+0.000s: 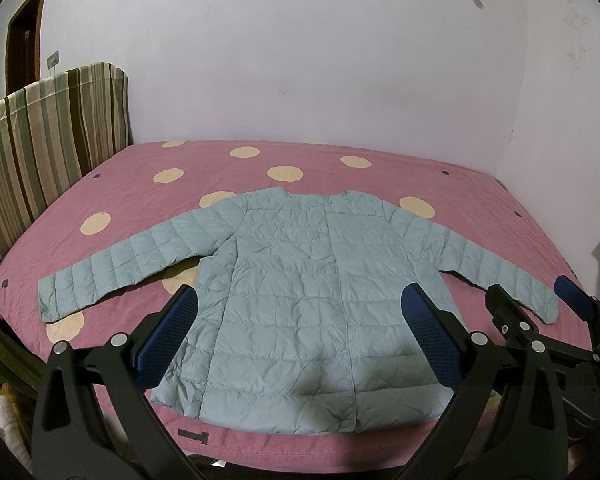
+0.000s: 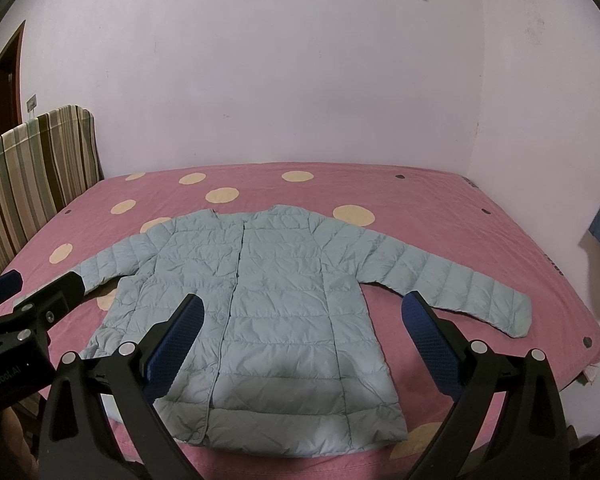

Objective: Fold large clothes

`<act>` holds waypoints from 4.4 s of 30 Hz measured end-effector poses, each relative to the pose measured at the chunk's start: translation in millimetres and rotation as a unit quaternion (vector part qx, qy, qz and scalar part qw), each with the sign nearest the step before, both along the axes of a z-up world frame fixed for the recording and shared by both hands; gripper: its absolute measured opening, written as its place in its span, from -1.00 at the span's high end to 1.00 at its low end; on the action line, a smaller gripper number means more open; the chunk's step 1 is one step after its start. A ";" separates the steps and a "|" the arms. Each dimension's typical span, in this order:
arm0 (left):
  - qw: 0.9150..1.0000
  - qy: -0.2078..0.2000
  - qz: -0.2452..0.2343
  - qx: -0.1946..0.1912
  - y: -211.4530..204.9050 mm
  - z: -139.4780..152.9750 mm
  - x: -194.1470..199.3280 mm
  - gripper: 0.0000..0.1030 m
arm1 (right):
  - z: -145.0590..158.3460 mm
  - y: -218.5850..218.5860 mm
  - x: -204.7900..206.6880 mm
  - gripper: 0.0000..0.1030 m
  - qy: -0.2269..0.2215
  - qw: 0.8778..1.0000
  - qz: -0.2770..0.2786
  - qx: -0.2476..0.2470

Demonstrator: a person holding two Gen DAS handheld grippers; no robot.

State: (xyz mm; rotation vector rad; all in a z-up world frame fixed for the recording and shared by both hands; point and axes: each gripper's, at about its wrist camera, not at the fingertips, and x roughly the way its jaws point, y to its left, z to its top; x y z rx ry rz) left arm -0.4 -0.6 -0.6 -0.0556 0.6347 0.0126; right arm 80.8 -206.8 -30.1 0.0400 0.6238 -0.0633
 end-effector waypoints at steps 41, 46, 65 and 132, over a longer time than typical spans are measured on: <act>0.999 0.048 0.016 -0.011 22.6 -34.7 36.3 -0.96 | -39.9 -4.9 34.9 -0.91 0.035 0.999 0.004 0.021; 0.994 0.073 0.081 -0.013 62.9 -67.2 65.6 -0.96 | -65.3 -33.5 54.4 -0.91 0.051 0.997 -0.028 0.059; 0.916 0.174 0.362 -0.003 259.1 -192.3 111.1 -0.96 | -162.4 -263.8 59.9 -0.26 0.106 0.920 -0.319 0.200; 0.908 0.177 0.380 0.002 276.9 -216.9 110.1 -0.96 | -133.0 95.9 270.3 0.90 0.113 0.974 0.085 0.175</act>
